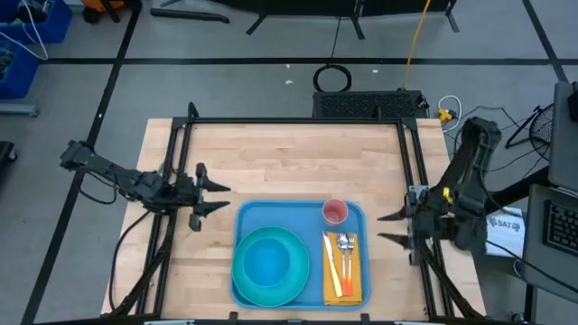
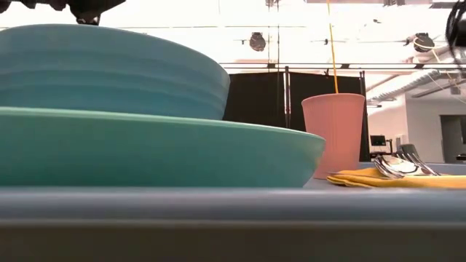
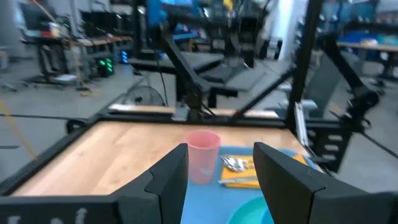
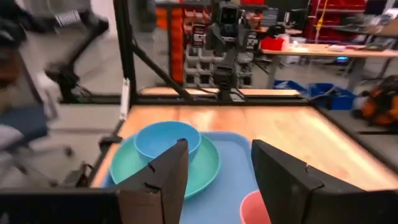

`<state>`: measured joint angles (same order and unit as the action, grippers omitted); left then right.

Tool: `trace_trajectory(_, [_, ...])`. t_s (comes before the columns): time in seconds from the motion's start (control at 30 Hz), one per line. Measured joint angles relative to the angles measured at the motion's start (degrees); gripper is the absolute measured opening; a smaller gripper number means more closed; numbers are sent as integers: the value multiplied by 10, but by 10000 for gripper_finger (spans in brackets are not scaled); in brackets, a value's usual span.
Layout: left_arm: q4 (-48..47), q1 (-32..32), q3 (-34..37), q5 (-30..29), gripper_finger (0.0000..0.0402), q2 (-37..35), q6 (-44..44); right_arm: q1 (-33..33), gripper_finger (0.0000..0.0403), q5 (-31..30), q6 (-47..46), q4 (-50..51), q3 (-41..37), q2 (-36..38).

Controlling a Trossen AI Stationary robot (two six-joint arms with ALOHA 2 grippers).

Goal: Set up tray
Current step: Return to Home Position

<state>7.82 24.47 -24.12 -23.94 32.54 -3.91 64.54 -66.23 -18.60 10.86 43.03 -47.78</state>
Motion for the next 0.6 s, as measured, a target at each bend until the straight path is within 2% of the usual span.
trace_trajectory(0.1, [0, 0, 10, -28, 186, -31, -2, 9, 167, 19, 45, -105, -102, 89])
trace_trajectory(0.2, [-1, 0, 23, -50, 186, -44, -1, 11, 167, 87, 129, -212, -186, 168])
trace_trajectory(0.33, [-4, -1, 41, -65, 186, -45, -20, 11, 167, 192, 206, -294, -272, 260])
trace_trajectory(0.47, [-3, -1, 49, -84, 186, -45, -29, 11, 167, 214, 218, -288, -314, 331])
trace_trajectory(0.6, [-3, -1, 49, -106, 186, -45, -30, 11, 167, 238, 204, -235, -323, 372])
